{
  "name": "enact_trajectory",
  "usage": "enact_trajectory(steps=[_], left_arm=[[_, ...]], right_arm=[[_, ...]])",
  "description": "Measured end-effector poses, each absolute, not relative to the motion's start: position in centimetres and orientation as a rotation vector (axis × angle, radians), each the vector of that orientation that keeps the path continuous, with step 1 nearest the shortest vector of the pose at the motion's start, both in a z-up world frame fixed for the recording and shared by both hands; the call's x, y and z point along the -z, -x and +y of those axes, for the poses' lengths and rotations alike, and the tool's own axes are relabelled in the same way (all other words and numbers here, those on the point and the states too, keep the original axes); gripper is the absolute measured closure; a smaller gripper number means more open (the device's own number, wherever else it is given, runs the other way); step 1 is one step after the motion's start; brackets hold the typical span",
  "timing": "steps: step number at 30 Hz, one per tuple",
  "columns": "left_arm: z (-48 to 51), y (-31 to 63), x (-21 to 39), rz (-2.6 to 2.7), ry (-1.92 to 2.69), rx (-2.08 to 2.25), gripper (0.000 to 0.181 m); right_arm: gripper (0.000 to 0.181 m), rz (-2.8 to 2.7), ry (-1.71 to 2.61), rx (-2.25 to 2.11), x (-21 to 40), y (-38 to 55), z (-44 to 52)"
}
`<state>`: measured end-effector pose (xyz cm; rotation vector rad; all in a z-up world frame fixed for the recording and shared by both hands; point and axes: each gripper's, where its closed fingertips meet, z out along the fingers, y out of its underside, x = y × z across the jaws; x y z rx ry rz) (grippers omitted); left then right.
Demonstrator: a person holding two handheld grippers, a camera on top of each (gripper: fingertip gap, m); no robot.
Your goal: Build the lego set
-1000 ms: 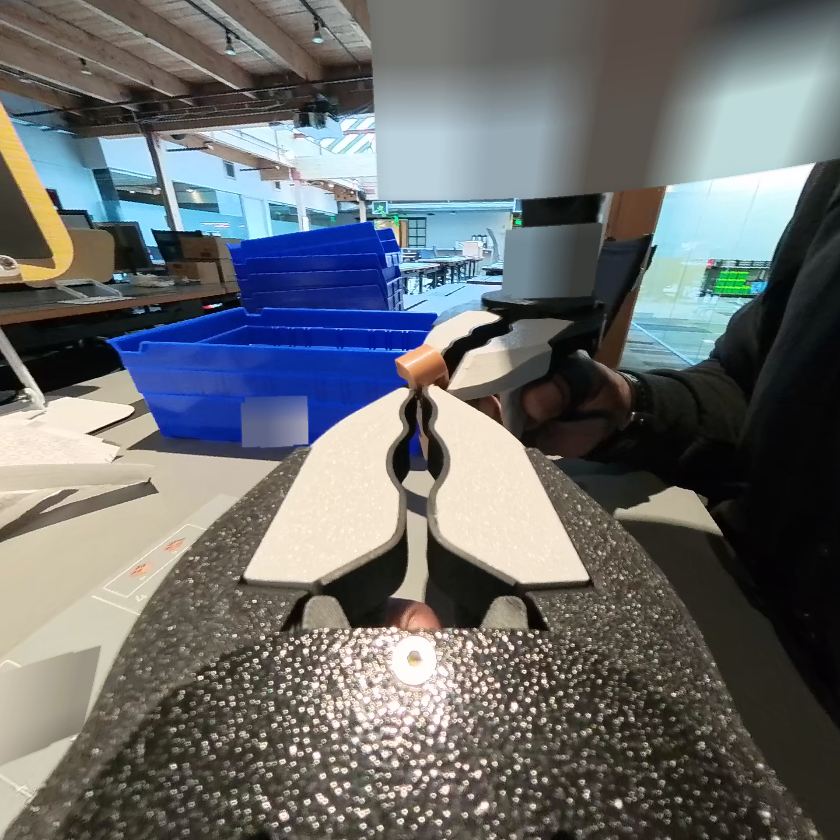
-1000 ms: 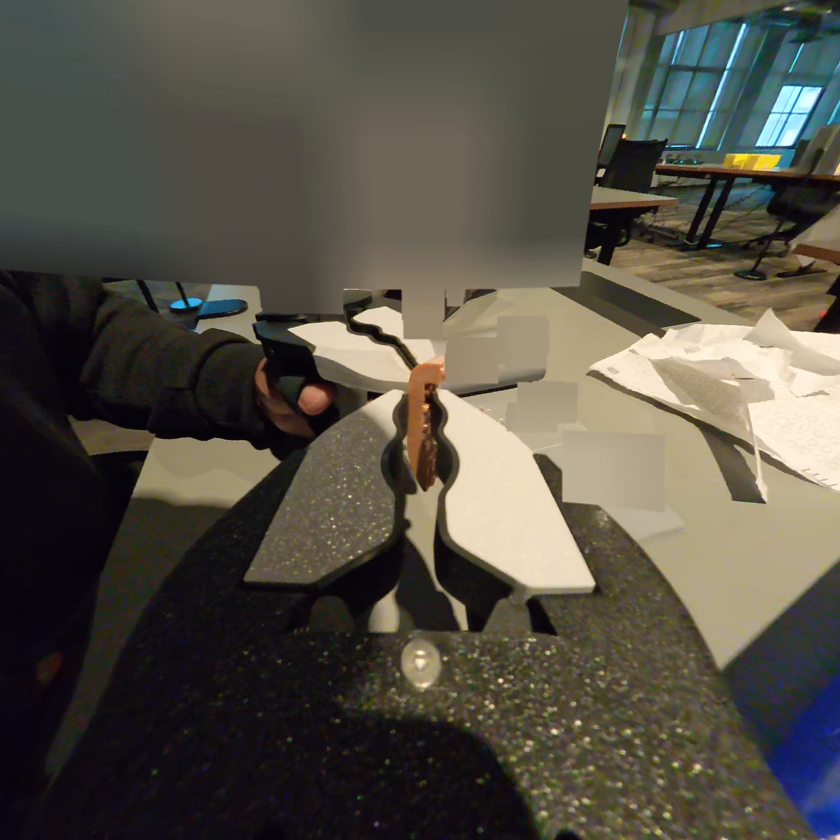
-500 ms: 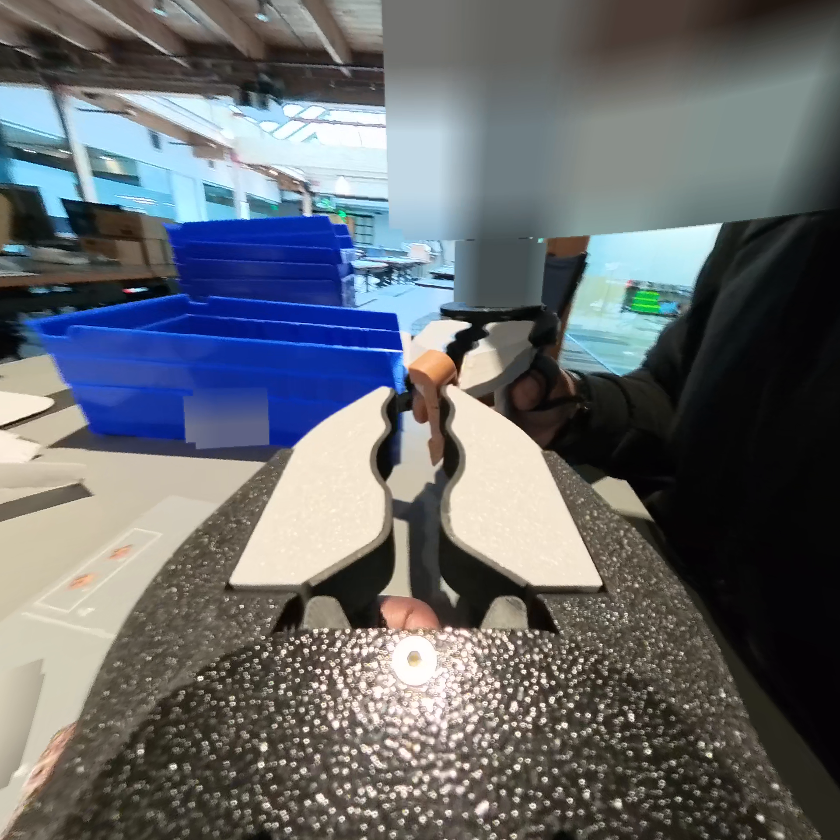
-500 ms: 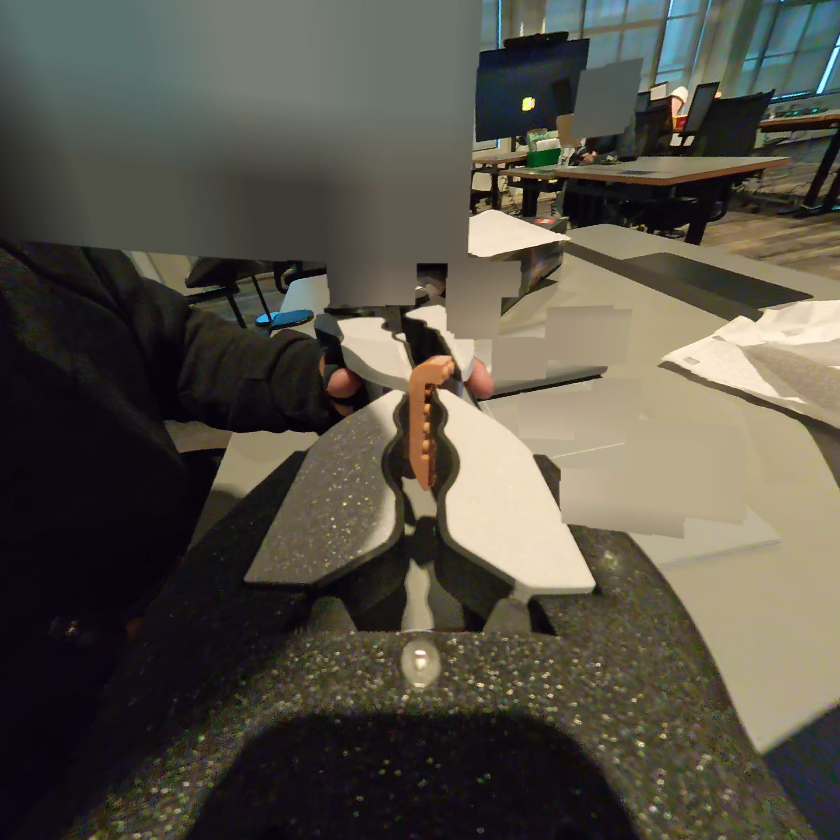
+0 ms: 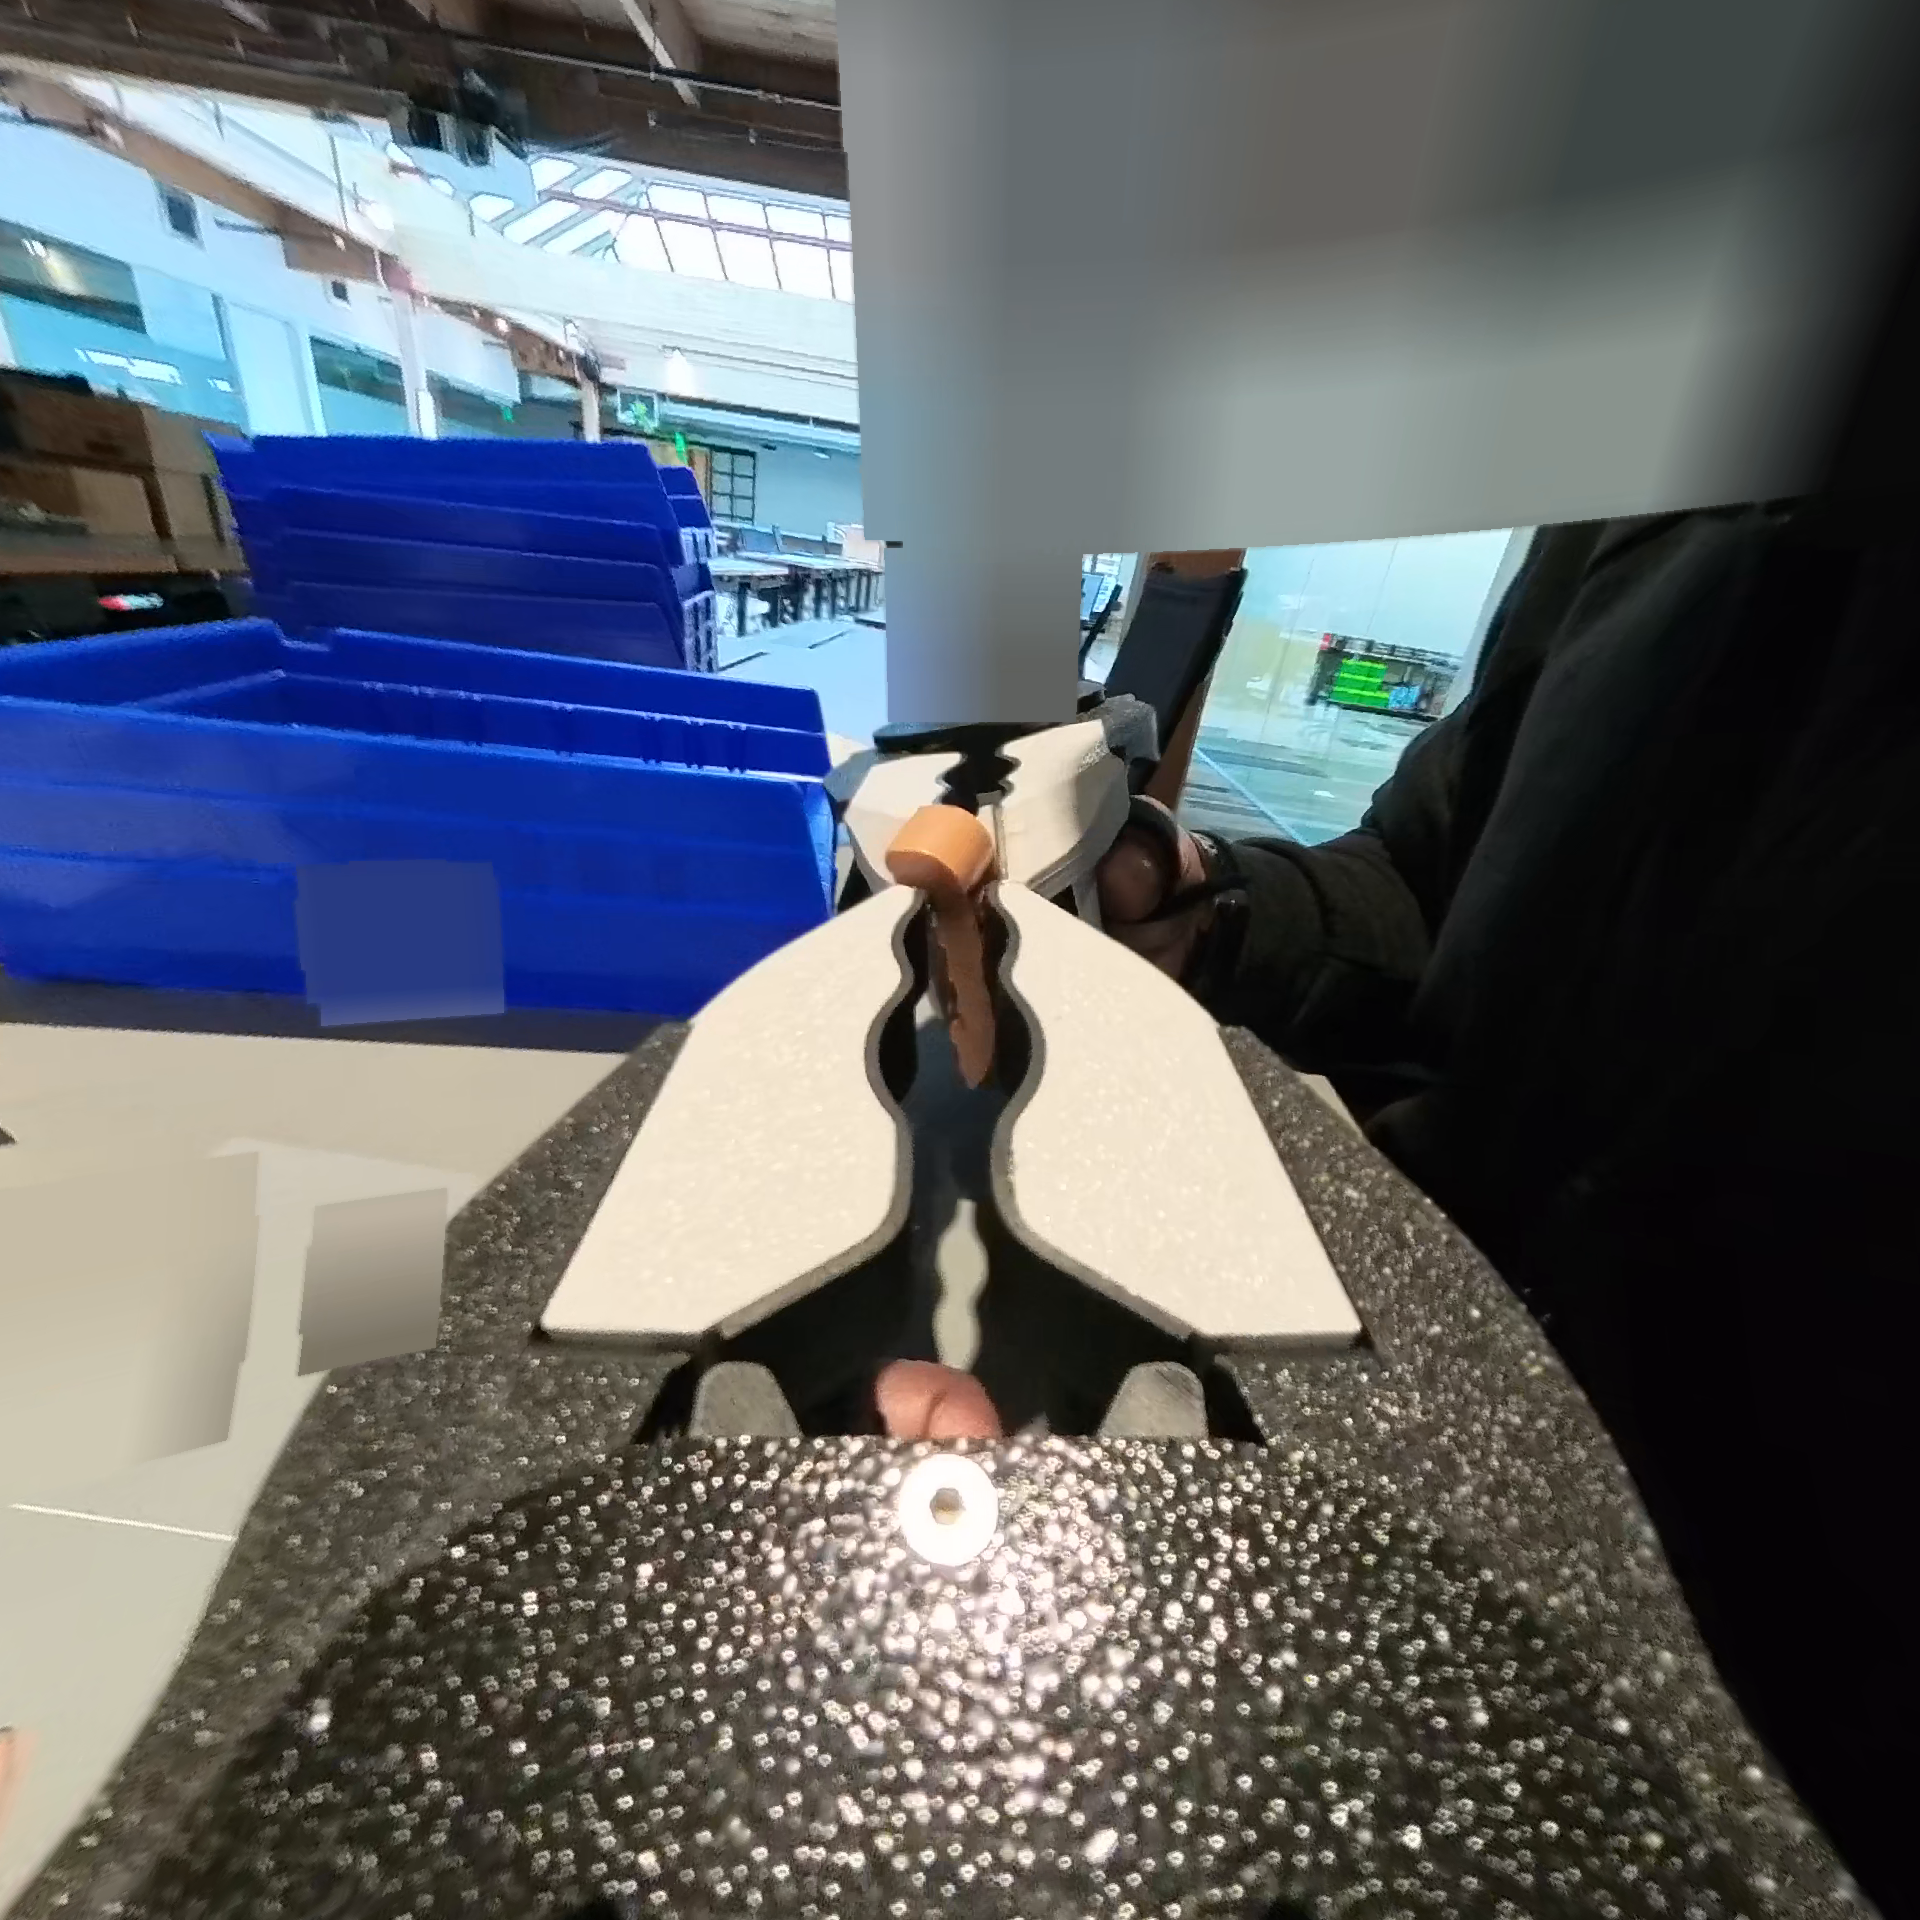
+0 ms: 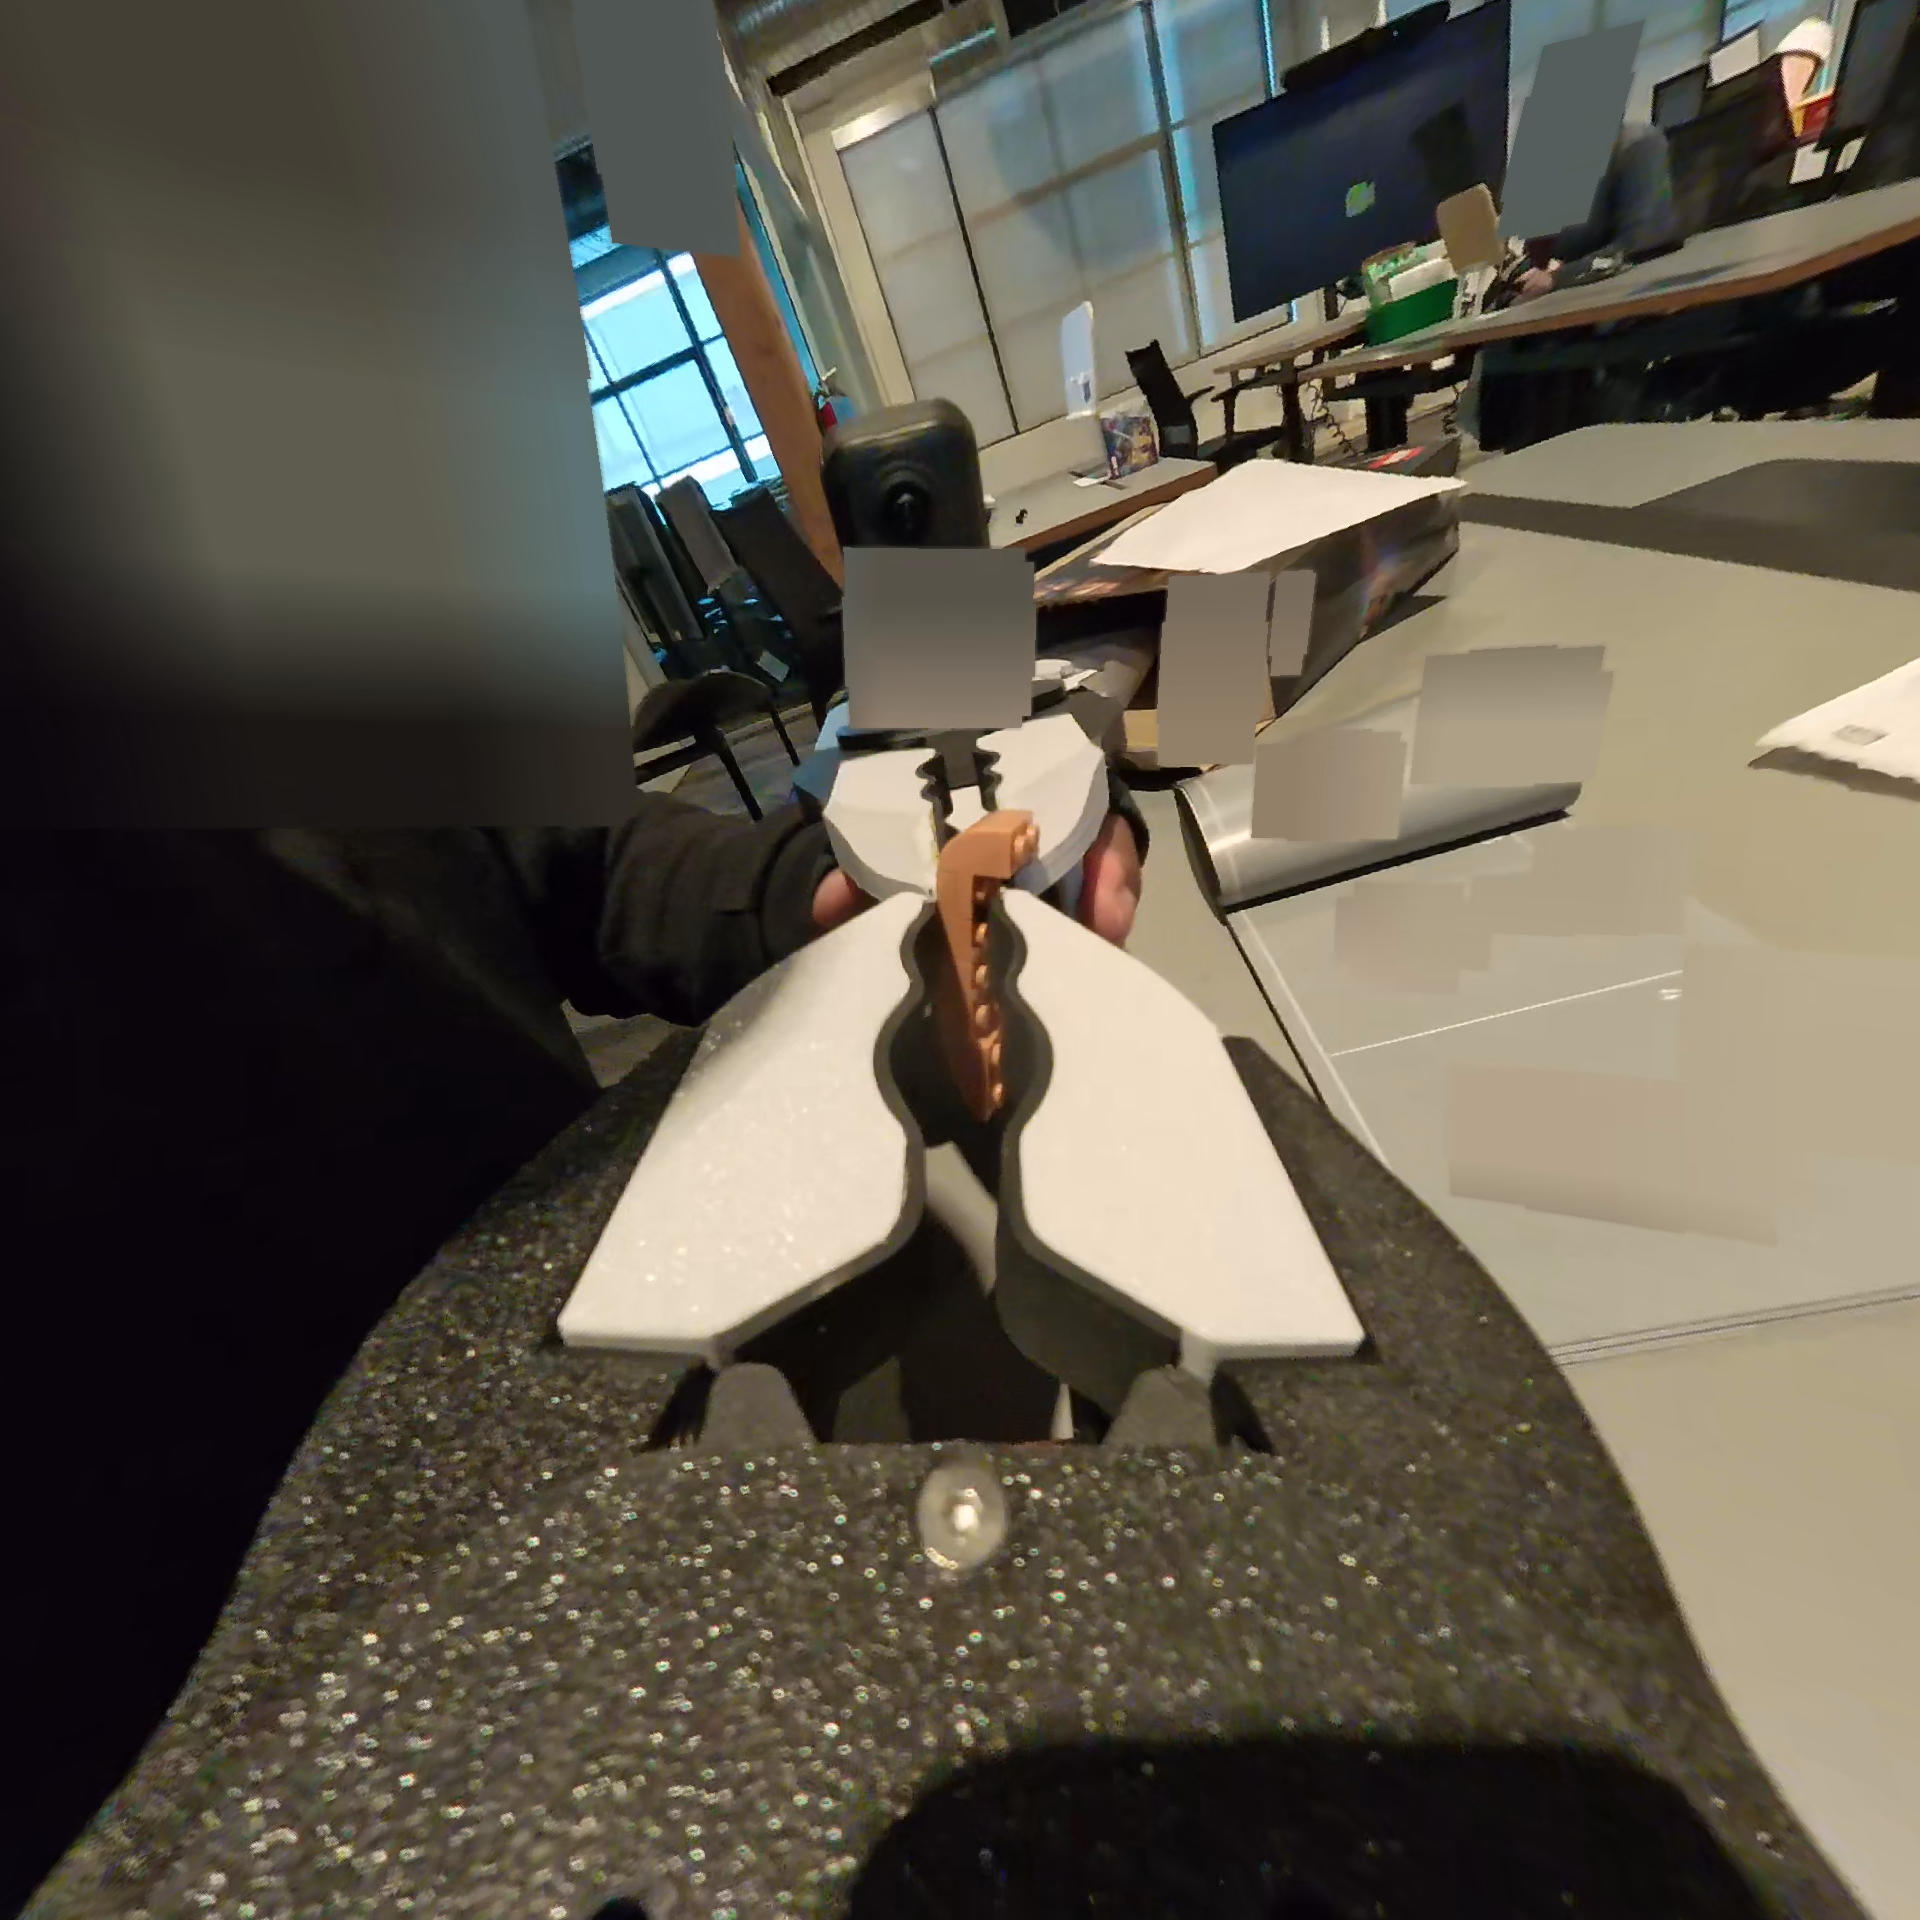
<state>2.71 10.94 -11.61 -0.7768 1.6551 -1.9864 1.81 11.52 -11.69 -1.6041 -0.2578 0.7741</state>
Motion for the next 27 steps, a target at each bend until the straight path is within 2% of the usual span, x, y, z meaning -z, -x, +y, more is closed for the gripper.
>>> enact_trajectory(steps=[8,20,27], left_arm=[[11.5,-3.0,11.9,1.659,0.833,1.925,0.174],[11.6,-2.9,11.6,1.632,0.666,1.674,0.174],[11.1,-2.4,11.3,1.623,0.6,1.717,0.174]], right_arm=[[0.173,-0.236,1.628,-0.693,12.0,-2.4,12.0],[0.174,-0.341,1.581,-0.446,10.8,-2.6,11.5],[0.17,-0.428,1.602,-0.358,11.1,-2.0,11.3]])
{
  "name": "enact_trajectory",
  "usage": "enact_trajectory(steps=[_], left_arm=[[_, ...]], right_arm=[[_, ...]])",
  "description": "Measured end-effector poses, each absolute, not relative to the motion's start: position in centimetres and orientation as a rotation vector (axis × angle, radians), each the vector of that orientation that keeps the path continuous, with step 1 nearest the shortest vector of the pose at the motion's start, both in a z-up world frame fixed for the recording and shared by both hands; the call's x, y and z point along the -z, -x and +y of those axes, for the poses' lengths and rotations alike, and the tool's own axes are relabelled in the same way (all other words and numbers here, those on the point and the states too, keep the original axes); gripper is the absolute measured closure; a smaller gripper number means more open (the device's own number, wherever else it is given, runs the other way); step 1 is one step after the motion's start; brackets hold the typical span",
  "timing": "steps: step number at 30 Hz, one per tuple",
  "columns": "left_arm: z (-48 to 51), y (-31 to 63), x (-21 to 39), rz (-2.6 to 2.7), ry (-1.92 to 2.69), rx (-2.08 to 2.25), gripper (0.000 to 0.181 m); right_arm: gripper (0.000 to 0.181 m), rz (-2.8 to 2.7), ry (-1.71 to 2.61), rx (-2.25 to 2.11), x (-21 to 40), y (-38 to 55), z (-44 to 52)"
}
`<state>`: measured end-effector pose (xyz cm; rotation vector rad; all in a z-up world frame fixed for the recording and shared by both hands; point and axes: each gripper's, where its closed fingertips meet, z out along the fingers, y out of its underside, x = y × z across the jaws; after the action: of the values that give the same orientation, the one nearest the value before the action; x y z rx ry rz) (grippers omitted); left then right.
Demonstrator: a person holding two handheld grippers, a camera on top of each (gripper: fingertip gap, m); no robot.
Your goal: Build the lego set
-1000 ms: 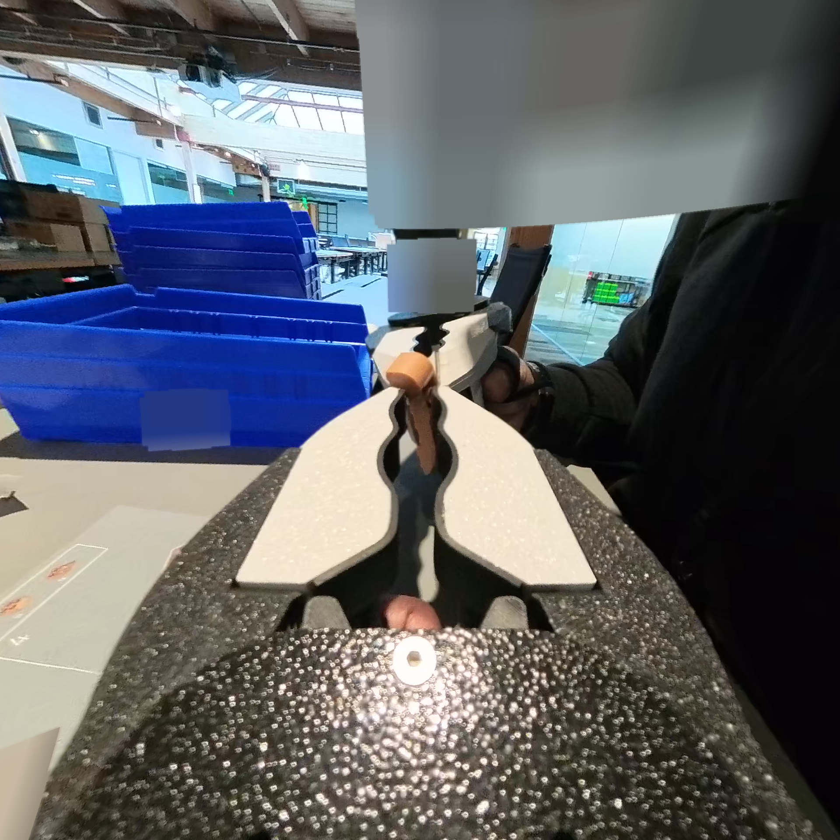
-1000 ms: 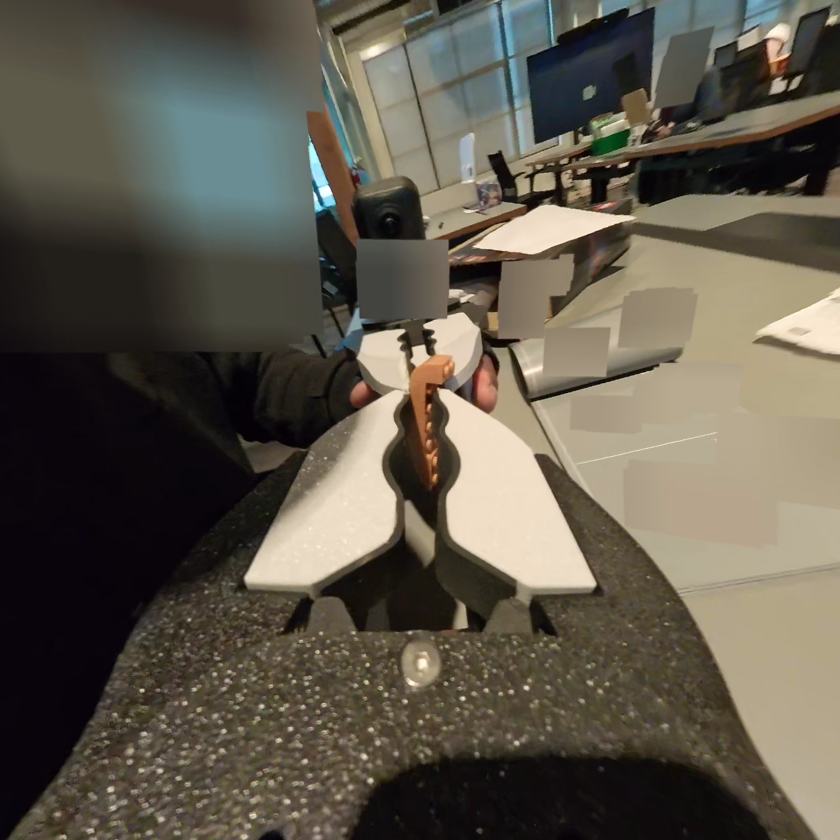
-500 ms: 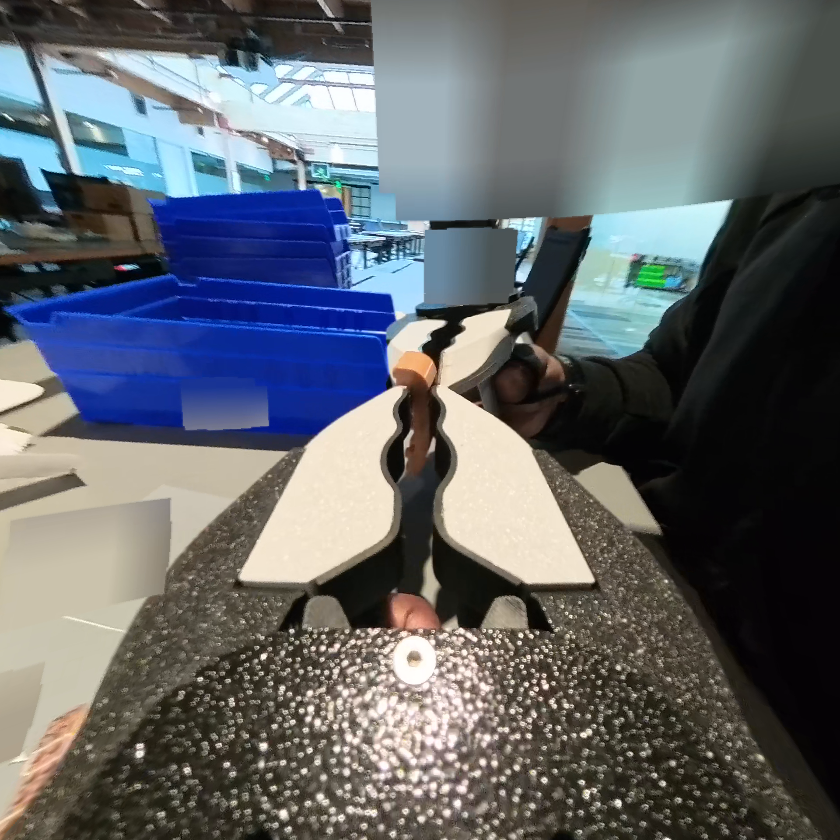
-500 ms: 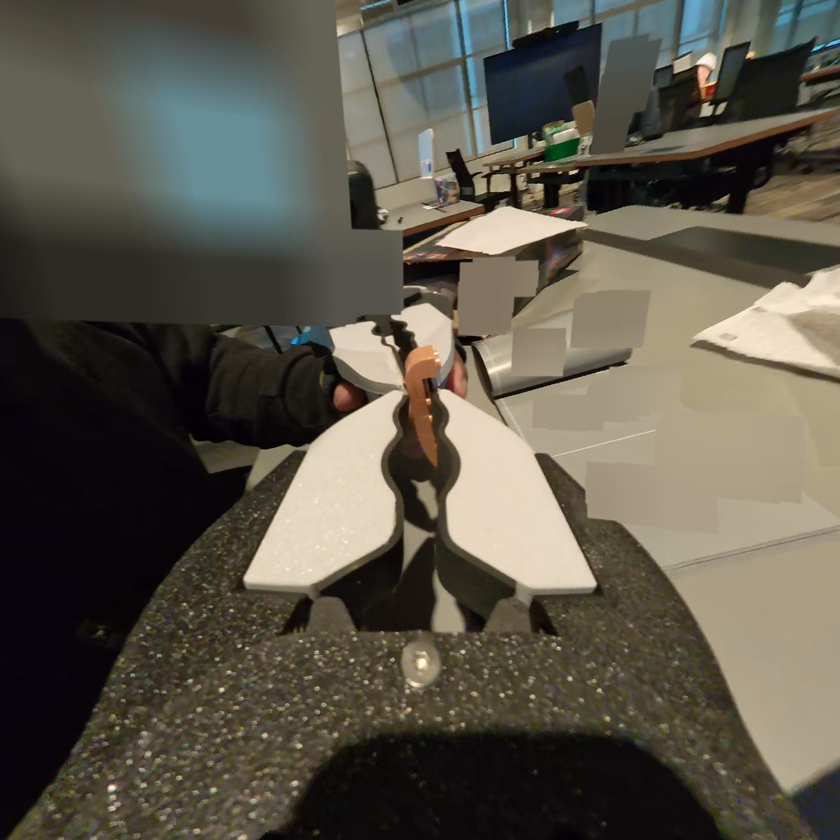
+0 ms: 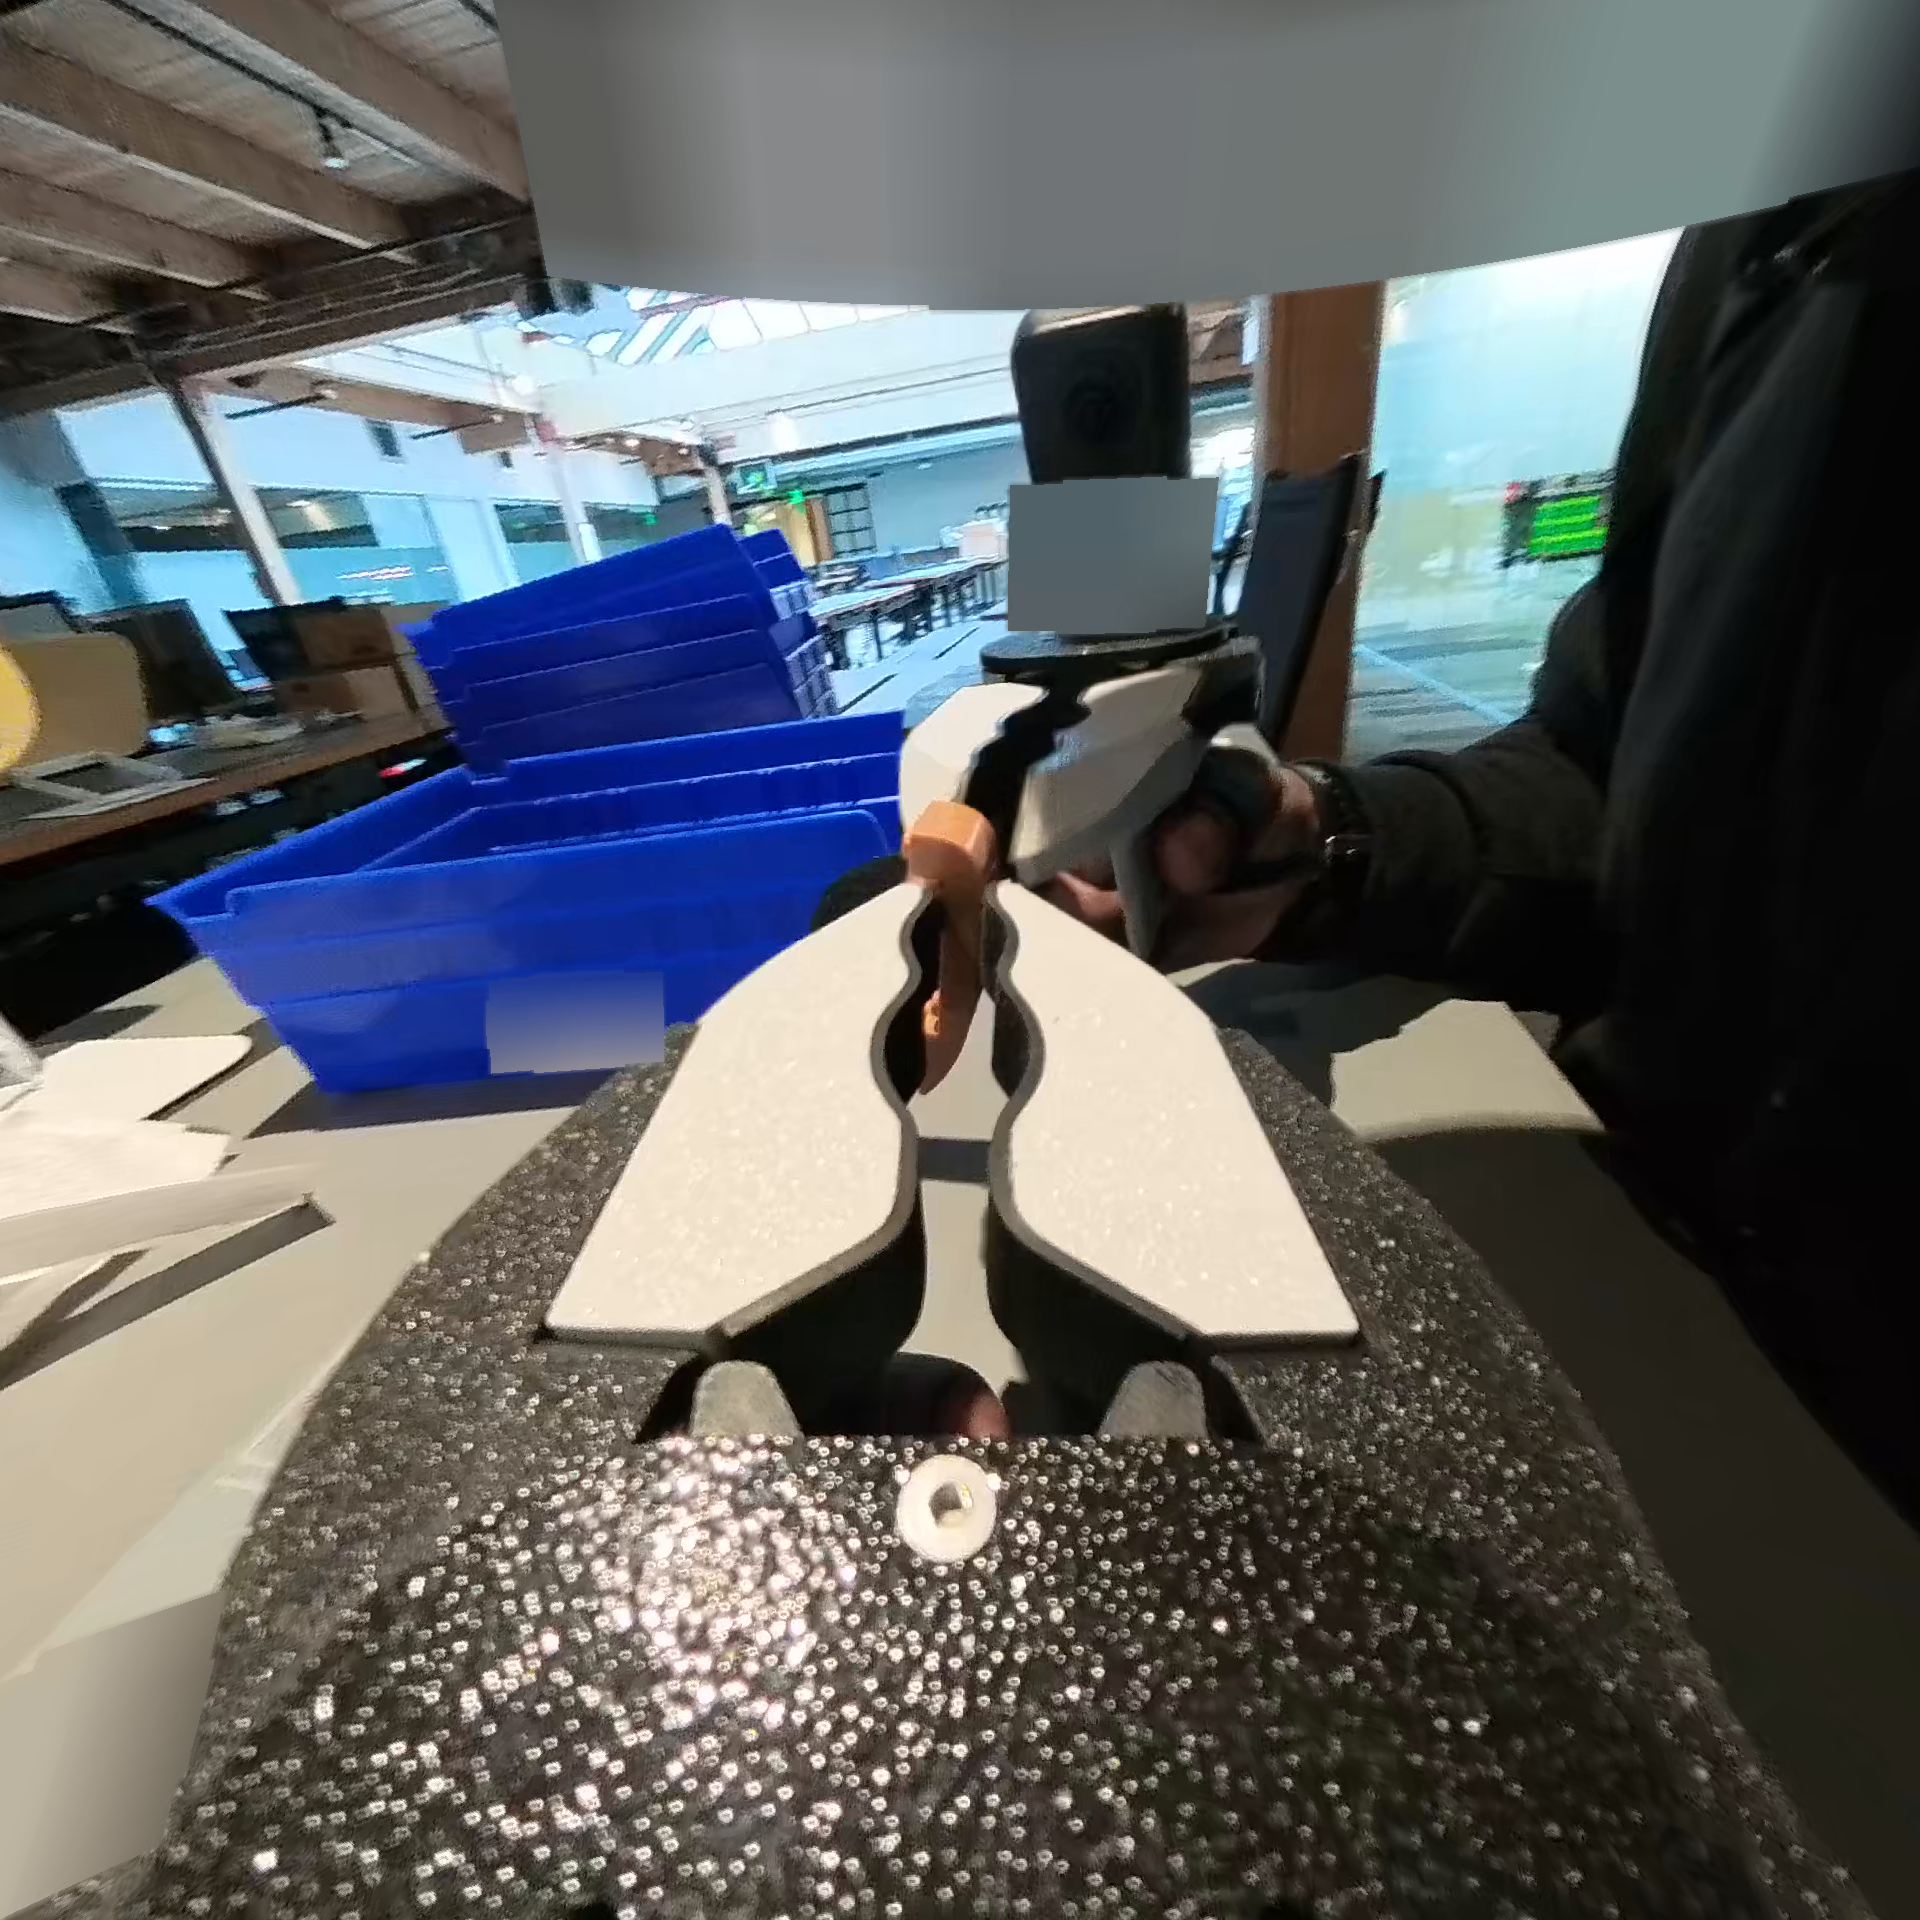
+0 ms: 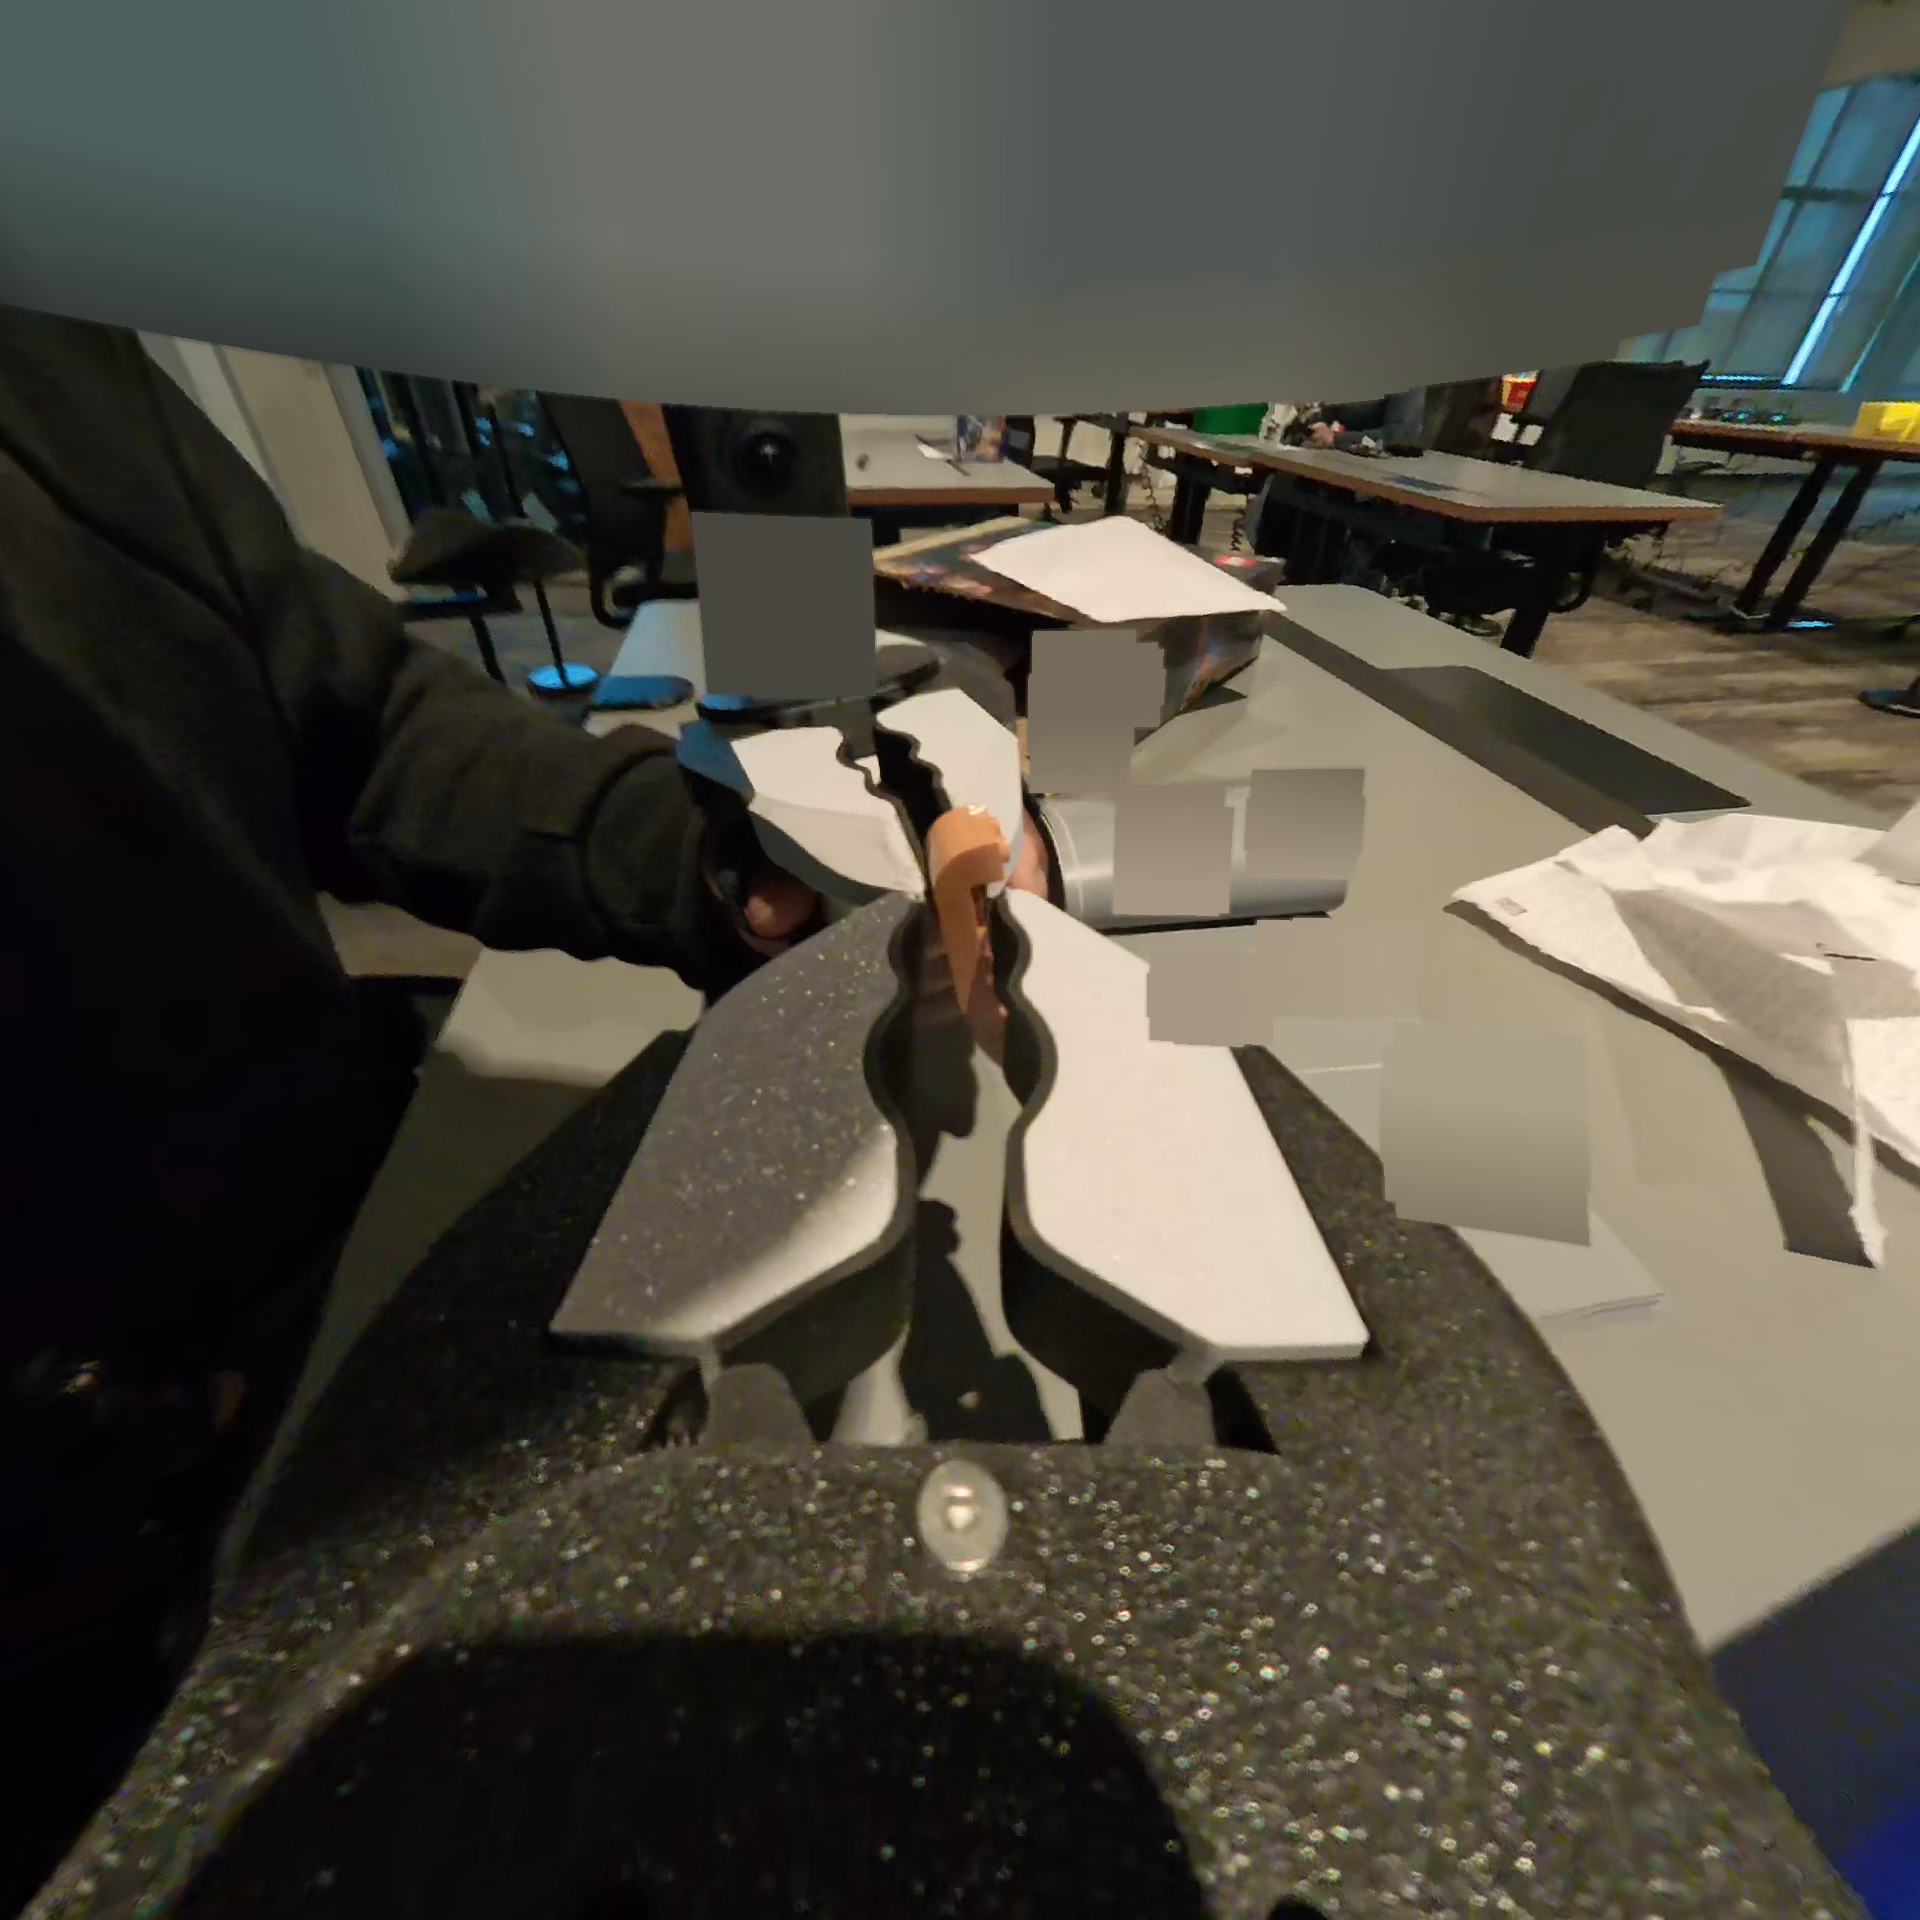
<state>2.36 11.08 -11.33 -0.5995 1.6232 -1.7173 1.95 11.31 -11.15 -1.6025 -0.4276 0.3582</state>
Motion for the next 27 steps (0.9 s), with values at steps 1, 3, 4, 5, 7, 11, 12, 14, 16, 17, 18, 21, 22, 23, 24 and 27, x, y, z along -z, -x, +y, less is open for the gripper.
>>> enact_trajectory(steps=[1,3,4,5,7,11,12,14,16,17,18,21,22,23,24,27], left_arm=[[11.0,-2.3,11.4,1.625,0.599,1.723,0.174],[10.9,-2.4,11.5,1.63,0.6,1.722,0.174],[10.9,-2.4,11.5,1.628,0.602,1.724,0.174],[10.9,-2.5,11.5,1.626,0.605,1.726,0.174],[10.9,-2.6,11.6,1.625,0.61,1.727,0.174],[10.9,-2.7,11.8,1.636,0.623,1.718,0.174],[10.9,-2.7,11.9,1.642,0.626,1.71,0.174],[10.7,-2.6,12.0,1.652,0.622,1.715,0.174],[10.6,-2.6,11.9,1.651,0.621,1.721,0.174],[10.6,-2.6,11.9,1.648,0.623,1.728,0.174],[10.7,-2.6,11.8,1.644,0.629,1.734,0.174],[10.7,-2.7,11.9,1.649,0.637,1.732,0.174],[10.7,-2.7,12.0,1.657,0.635,1.728,0.174],[10.7,-2.7,12.1,1.666,0.632,1.725,0.174],[10.6,-2.6,12.1,1.672,0.63,1.727,0.174],[10.5,-2.5,12.2,1.686,0.628,1.722,0.174]], right_arm=[[0.169,-0.434,1.605,-0.342,11.2,-1.9,11.3],[0.169,-0.442,1.606,-0.326,11.2,-1.8,11.3],[0.17,-0.442,1.611,-0.32,11.3,-1.8,11.4],[0.172,-0.439,1.615,-0.311,11.3,-1.9,11.4],[0.174,-0.433,1.615,-0.297,11.3,-2.1,11.4],[0.175,-0.435,1.64,-0.267,11.6,-2.3,11.5],[0.175,-0.445,1.649,-0.264,11.8,-2.3,11.5],[0.176,-0.461,1.653,-0.279,11.8,-2.2,11.3],[0.175,-0.454,1.642,-0.304,11.7,-2.2,11.2],[0.175,-0.448,1.636,-0.319,11.6,-2.2,11.2],[0.175,-0.439,1.633,-0.339,11.6,-2.2,11.3],[0.161,-0.422,1.626,-0.395,11.5,-2.2,11.2],[0.153,-0.411,1.614,-0.402,11.3,-2.4,11.1],[0.15,-0.407,1.602,-0.423,11.0,-2.4,11.0],[0.148,-0.405,1.591,-0.44,10.8,-2.4,10.9],[0.151,-0.429,1.605,-0.423,11.1,-2.2,11.0]])
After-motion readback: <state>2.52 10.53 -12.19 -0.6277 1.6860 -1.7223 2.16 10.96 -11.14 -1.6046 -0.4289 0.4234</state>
